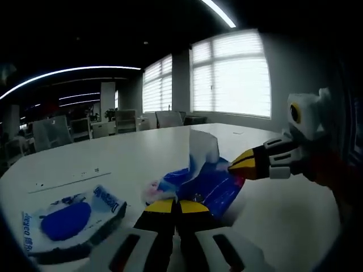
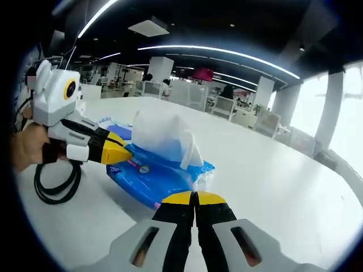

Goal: Arrange the tabletop items into an orderly group along one side of the table until the central work area is clear of visible clutter.

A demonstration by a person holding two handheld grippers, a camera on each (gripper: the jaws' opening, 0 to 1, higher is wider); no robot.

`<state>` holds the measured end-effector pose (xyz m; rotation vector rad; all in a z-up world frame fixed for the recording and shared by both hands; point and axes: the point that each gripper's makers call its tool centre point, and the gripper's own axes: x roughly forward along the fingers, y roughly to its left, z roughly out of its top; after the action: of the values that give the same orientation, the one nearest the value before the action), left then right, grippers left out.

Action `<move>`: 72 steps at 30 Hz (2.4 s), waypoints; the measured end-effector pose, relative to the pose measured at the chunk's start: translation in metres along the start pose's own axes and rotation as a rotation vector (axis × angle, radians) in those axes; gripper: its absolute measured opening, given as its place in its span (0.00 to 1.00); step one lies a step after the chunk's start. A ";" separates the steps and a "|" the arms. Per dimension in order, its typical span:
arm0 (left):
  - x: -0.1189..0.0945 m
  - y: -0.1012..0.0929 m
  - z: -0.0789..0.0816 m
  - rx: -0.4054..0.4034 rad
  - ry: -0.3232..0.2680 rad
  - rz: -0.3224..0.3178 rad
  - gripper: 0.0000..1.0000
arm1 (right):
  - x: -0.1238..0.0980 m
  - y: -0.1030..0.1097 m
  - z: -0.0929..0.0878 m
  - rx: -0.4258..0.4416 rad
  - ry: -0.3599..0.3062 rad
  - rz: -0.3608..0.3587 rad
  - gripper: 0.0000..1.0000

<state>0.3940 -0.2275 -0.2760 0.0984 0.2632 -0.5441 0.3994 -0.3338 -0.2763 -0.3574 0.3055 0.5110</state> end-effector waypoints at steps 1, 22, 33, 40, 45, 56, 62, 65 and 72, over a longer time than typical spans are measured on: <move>0.000 0.000 0.000 0.007 0.000 0.002 0.00 | 0.001 0.000 -0.001 0.001 0.001 0.001 0.00; 0.007 -0.007 -0.015 0.030 0.037 -0.023 0.00 | 0.003 0.004 -0.024 0.023 0.026 0.010 0.00; 0.008 -0.005 -0.018 0.022 0.048 -0.023 0.01 | 0.004 0.002 -0.027 0.029 0.037 0.018 0.00; 0.003 -0.001 -0.017 0.014 0.047 -0.006 0.13 | -0.002 -0.010 -0.024 0.085 0.013 -0.007 0.15; -0.001 0.002 -0.015 0.016 0.046 0.010 0.23 | -0.009 -0.016 -0.014 0.085 -0.015 -0.016 0.19; -0.019 0.005 0.000 0.062 0.055 -0.010 0.38 | -0.024 -0.026 0.017 0.037 -0.045 -0.069 0.32; -0.036 0.015 0.024 0.086 0.044 -0.010 0.43 | -0.027 -0.015 0.048 0.025 -0.064 -0.029 0.33; -0.045 0.029 0.028 0.086 0.041 0.015 0.42 | -0.024 -0.002 0.061 -0.028 -0.062 0.011 0.30; -0.065 0.065 0.027 0.067 0.047 0.078 0.42 | -0.012 0.016 0.086 -0.046 -0.083 0.032 0.30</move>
<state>0.3800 -0.1443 -0.2310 0.1853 0.2856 -0.4740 0.3980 -0.2911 -0.1995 -0.3750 0.2203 0.5637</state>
